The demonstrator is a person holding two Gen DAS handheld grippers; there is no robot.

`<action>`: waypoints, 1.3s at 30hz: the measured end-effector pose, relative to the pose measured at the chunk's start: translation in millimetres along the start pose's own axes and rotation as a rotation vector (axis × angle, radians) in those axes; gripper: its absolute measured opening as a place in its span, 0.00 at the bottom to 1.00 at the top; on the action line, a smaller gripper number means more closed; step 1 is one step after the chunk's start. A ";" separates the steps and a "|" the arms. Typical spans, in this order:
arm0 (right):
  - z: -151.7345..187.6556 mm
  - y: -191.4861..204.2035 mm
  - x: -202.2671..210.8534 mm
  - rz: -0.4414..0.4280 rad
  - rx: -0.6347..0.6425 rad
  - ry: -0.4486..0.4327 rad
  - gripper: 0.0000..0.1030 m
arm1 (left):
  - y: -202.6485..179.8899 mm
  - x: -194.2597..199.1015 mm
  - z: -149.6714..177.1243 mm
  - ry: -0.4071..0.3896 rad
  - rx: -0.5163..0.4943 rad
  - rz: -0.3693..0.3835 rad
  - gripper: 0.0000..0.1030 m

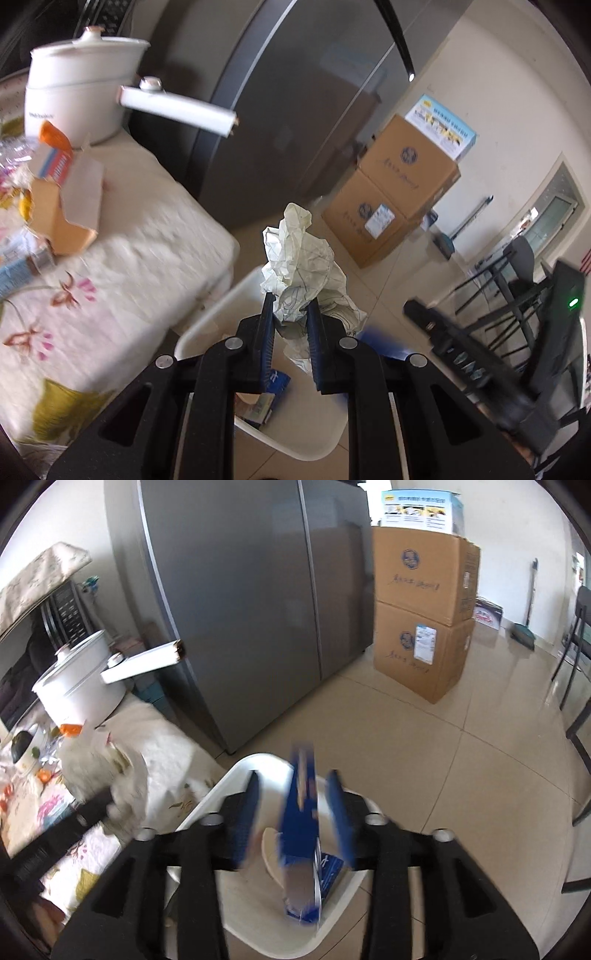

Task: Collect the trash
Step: 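Carry tissue and snack box over the bin and open both tools, then move both tools back toward the table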

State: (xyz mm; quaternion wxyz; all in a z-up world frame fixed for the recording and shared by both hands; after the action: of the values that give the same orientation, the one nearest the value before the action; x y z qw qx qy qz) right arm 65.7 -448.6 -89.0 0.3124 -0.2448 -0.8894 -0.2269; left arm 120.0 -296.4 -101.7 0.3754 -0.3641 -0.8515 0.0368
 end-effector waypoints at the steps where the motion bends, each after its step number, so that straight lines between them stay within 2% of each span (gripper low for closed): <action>1: -2.2 -2.9 1.2 0.007 -0.007 -0.012 0.55 | -1.3 -3.2 1.6 0.008 0.001 0.003 0.16; 3: -5.8 -8.3 2.0 0.015 -0.019 -0.022 0.57 | -4.2 -10.8 5.5 0.027 0.006 0.015 0.16; 5: -8.6 -13.9 2.9 0.032 -0.032 -0.035 0.67 | -6.6 -15.9 7.8 0.038 0.009 0.026 0.16; 9: -12.4 -24.4 3.9 0.082 -0.045 -0.065 0.74 | -15.3 -25.6 13.0 0.063 -0.007 0.049 0.17; 11: -14.1 -29.9 5.5 0.114 -0.051 -0.087 0.81 | -21.4 -30.4 16.9 0.077 -0.025 0.061 0.17; 15: -17.7 -40.2 7.2 0.144 -0.067 -0.110 0.87 | -30.1 -38.1 21.8 0.102 -0.057 0.083 0.18; 18: -19.5 -45.7 6.2 0.154 -0.073 -0.114 0.87 | -34.8 -40.3 21.5 0.104 -0.091 0.073 0.20; 21: -20.7 -47.8 7.0 0.167 -0.058 -0.132 0.87 | -35.8 -41.4 20.4 0.105 -0.098 0.070 0.37; 22: -20.8 -47.5 7.1 0.171 -0.050 -0.137 0.89 | -36.0 -41.4 20.1 0.104 -0.096 0.070 0.41; 24: -20.2 -47.6 7.8 0.180 -0.042 -0.146 0.91 | -35.9 -42.1 19.5 0.106 -0.096 0.070 0.41; 33: -20.7 -38.6 10.2 0.194 -0.011 -0.168 0.92 | -18.3 -30.0 12.2 0.074 -0.073 -0.002 0.43; 35: -18.7 -29.7 10.5 0.200 0.021 -0.179 0.93 | -8.8 -21.0 8.2 0.049 -0.060 -0.044 0.53; 37: -16.3 -21.4 11.5 0.211 0.058 -0.192 0.93 | 0.2 -9.8 2.4 0.016 -0.052 -0.090 0.58; 39: -13.4 -9.9 12.6 0.219 0.105 -0.211 0.93 | 7.4 -0.3 -3.0 -0.006 -0.045 -0.116 0.58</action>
State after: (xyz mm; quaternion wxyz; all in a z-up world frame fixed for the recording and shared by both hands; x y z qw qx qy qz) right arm 57.3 -460.0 -73.6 0.2524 -0.3461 -0.8959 -0.1175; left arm 126.6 -291.8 -102.3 0.3660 -0.3224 -0.8730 -0.0029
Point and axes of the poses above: each gripper's, at about its wrist camera, not at the fingertips, and x roughly against the way its jaws point, y to its left, z to its underside, the point moved 6 cm from there along -x, roughly the way its jaws point, and after that the axes turned 12 degrees about -x, right-handed, at the moved point
